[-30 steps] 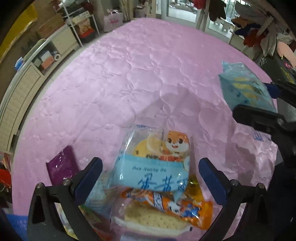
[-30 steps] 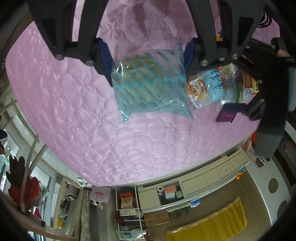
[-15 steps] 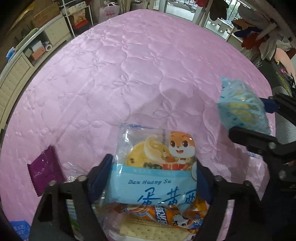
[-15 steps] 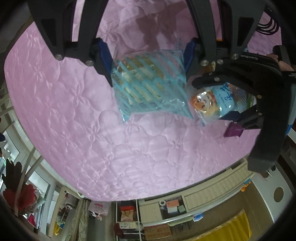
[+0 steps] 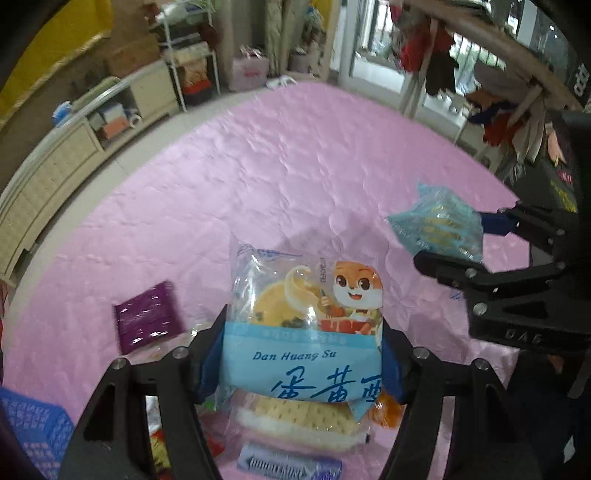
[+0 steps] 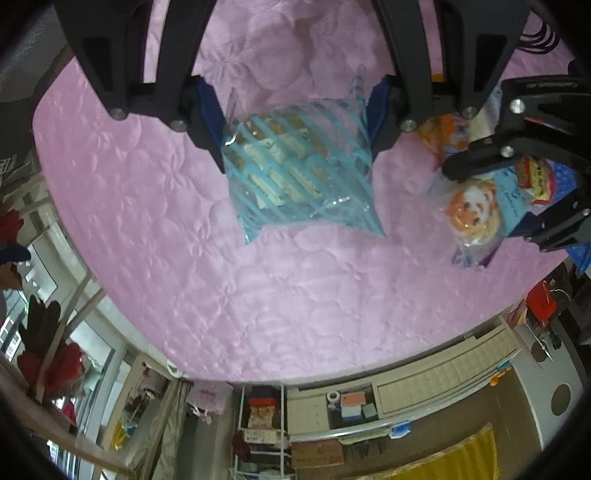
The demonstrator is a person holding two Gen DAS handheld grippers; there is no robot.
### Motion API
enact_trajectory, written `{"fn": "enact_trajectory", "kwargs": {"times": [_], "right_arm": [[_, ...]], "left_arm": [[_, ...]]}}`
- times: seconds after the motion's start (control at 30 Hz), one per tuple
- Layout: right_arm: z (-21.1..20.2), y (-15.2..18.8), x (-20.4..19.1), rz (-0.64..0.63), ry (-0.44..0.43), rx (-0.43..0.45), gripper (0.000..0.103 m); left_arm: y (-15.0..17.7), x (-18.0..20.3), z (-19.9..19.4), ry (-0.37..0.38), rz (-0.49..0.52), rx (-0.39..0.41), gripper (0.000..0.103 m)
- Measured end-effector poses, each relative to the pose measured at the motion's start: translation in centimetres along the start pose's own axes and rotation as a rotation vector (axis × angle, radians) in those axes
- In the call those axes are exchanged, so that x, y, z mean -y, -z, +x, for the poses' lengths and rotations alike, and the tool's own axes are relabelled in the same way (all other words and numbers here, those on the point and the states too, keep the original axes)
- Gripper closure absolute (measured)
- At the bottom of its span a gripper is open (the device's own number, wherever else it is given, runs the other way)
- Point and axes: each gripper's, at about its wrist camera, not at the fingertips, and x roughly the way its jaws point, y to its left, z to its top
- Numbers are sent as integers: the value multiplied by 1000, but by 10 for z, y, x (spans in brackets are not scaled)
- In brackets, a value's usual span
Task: Organize snacks
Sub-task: 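Carry both bags over the blue basket and open both tools to drop them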
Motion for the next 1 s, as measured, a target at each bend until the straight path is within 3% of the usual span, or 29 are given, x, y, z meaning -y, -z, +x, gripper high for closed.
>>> {"fn": "enact_trajectory", "kwargs": {"times": [0.53, 0.77, 1.0], "right_arm": [[-133, 1, -82, -134, -74, 191, 34], [-157, 4, -118, -191, -125, 212, 34], [-179, -1, -149, -221, -277, 240, 34]], "left_arm": [[58, -22, -140, -111, -158, 212, 37], [92, -30, -199, -174, -168, 280, 37], [124, -58, -241, -207, -242, 302, 37]]}}
